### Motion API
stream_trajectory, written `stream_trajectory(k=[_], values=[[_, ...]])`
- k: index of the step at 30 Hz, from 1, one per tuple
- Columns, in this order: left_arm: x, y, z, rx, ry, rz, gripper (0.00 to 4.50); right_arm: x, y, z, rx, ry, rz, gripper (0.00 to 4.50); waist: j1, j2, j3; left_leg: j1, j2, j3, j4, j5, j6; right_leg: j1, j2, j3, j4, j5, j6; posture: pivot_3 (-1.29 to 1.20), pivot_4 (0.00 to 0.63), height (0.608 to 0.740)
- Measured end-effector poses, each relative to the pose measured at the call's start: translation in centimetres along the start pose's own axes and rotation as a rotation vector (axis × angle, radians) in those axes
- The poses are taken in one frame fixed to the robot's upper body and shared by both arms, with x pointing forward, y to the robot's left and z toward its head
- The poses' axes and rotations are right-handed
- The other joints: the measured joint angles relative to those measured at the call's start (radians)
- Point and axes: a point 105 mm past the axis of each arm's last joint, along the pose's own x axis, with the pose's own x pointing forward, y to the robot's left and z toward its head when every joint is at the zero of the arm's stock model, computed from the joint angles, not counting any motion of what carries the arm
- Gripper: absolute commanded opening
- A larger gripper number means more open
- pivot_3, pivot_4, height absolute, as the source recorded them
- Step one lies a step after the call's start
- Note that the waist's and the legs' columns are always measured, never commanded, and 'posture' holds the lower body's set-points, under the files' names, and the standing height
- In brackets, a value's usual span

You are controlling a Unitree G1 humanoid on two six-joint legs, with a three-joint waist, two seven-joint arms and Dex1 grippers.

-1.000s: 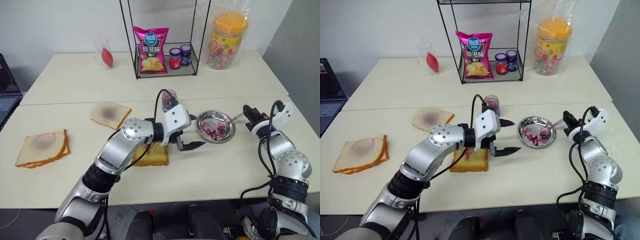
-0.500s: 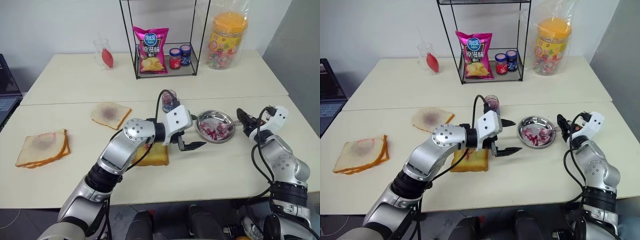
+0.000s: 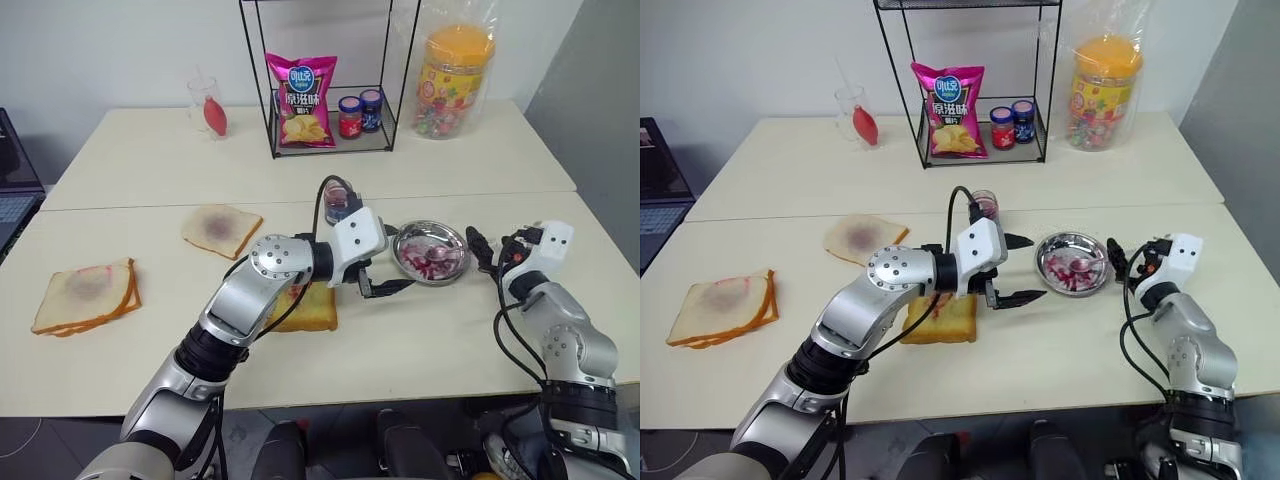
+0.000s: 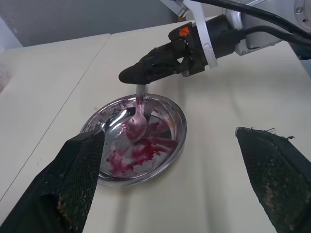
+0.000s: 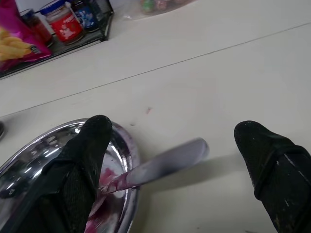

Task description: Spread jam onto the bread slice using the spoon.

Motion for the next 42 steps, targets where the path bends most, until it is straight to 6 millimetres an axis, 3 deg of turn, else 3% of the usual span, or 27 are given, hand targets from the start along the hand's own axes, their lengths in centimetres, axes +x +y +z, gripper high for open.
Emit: stream_trajectory(k=[9, 13, 16, 20, 22, 26, 28, 35, 42], values=[[0.0, 0.2, 0.1, -0.002, -0.007, 0.011, 4.50, 0.2, 0.0, 2.2, -0.035, -0.102, -0.010, 4.46, 0.001, 0.000, 0.000, 0.000, 0.000, 0.000, 0.001, 0.000, 0.000, 0.000, 0.000, 0.001, 0.000, 0.000, 0.001, 0.00, 0.150, 0.740], [-1.1, 1.6, 0.4, 0.000, -0.019, 0.083, 4.50, -0.3, 1.4, 4.2, -0.065, -0.174, 0.038, 4.46, 0.000, 0.000, 0.000, 0.000, 0.000, 0.000, 0.001, 0.000, 0.000, 0.000, 0.000, 0.001, 0.000, 0.000, 0.001, 0.00, 0.150, 0.740], [-3.1, 2.6, 0.2, 0.019, 0.002, 0.141, 4.50, -1.1, 2.9, 6.1, -0.102, -0.224, 0.124, 4.46, -0.001, 0.000, 0.000, 0.000, 0.000, 0.000, 0.001, 0.000, 0.000, 0.000, 0.000, 0.001, 0.000, 0.000, 0.001, 0.00, 0.150, 0.740], [-8.0, 3.5, -2.3, -0.002, 0.132, 0.228, 4.50, -2.9, 5.3, 7.6, -0.198, -0.213, 0.299, 4.46, -0.003, 0.000, 0.000, 0.000, 0.001, 0.000, 0.000, 0.000, 0.000, 0.000, 0.000, 0.000, 0.000, 0.000, 0.000, 0.00, 0.150, 0.740], [-11.2, 3.6, -3.9, -0.048, 0.214, 0.277, 4.50, -4.0, 6.6, 7.2, -0.266, -0.148, 0.409, 4.46, -0.003, 0.000, 0.000, 0.000, 0.001, 0.000, 0.000, 0.000, 0.000, 0.000, 0.000, 0.001, 0.000, 0.000, 0.000, 0.00, 0.150, 0.740], [-16.0, 3.2, -6.0, -0.061, 0.367, 0.349, 4.50, -5.3, 6.8, 5.7, -0.353, 0.012, 0.520, 4.46, 0.001, -0.002, 0.001, 0.000, 0.000, 0.000, 0.001, 0.000, 0.000, 0.001, 0.000, 0.002, -0.001, 0.000, 0.000, 0.00, 0.150, 0.740], [-18.7, 1.6, -7.2, -0.098, 0.468, 0.317, 4.50, -6.4, 6.8, 4.9, -0.436, 0.109, 0.599, 4.46, 0.001, -0.002, 0.001, 0.000, 0.000, 0.001, 0.001, 0.000, 0.000, 0.000, 0.000, 0.003, -0.001, 0.000, 0.000, 0.00, 0.150, 0.740], [-21.9, -0.4, -7.3, -0.120, 0.524, 0.321, 4.50, -8.5, 6.4, 4.0, -0.529, 0.270, 0.725, 4.46, 0.007, -0.005, 0.002, 0.000, 0.000, 0.001, 0.001, 0.000, 0.000, 0.001, 0.000, 0.002, -0.002, -0.003, -0.005, 0.00, 0.150, 0.740], [-22.7, -0.6, -7.3, -0.111, 0.535, 0.348, 4.50, -9.4, 5.6, 3.7, -0.529, 0.314, 0.745, 4.46, 0.007, -0.006, 0.002, 0.000, 0.000, 0.001, 0.002, 0.000, 0.000, 0.001, 0.000, 0.003, -0.001, -0.003, -0.005, 0.00, 0.150, 0.740]])
